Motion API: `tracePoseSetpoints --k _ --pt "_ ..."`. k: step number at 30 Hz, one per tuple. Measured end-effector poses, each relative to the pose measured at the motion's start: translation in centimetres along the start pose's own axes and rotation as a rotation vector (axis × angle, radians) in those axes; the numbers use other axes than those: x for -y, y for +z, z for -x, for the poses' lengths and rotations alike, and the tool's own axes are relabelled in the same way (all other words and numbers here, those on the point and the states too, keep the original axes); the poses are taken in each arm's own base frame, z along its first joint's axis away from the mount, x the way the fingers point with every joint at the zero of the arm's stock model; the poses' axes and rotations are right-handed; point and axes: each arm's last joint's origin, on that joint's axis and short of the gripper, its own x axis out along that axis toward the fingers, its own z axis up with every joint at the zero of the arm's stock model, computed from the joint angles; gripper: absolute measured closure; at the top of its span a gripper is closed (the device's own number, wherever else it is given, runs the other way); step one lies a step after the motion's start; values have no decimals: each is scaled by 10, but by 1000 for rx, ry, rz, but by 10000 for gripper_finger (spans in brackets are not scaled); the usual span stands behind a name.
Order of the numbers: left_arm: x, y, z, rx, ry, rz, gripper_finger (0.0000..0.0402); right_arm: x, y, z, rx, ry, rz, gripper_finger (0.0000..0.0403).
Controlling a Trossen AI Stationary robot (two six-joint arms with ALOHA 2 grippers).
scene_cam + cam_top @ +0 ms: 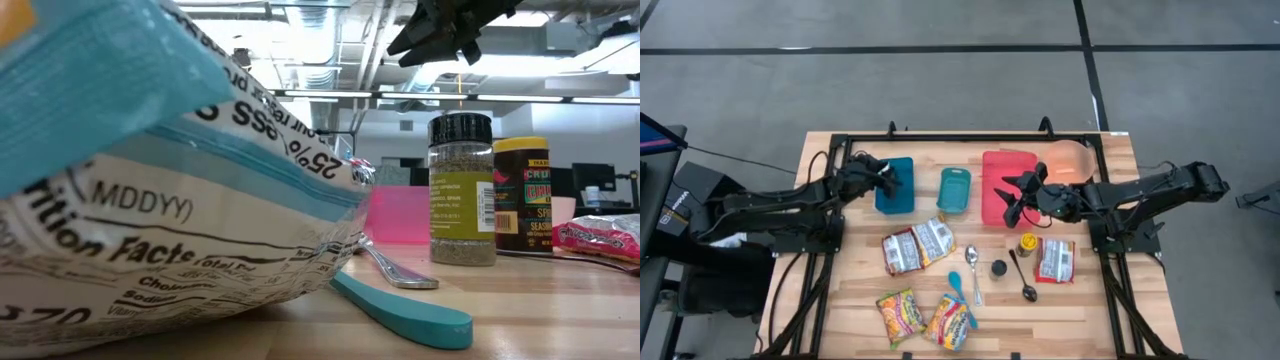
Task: Pick & Place Food Item
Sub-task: Put the red noodle pack into the red bin
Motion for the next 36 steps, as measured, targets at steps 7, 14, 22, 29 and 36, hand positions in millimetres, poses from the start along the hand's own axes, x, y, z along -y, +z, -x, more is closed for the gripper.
tracePoseSetpoints --k 7,14,22,29,36 --pt "-2 0 -4 -8 23 6 315 0 0 0 0 0 0 226" --pt "0 7 0 38 -88 60 314 0 0 0 0 1 0 226" --pt "11 24 12 121 -511 156 314 1 -2 0 -20 -3 16 226" --pt "22 40 28 213 -967 140 313 1 -7 0 -67 17 27 226" --pt "38 44 46 281 -1198 77 312 0 -9 2 -95 33 13 226"
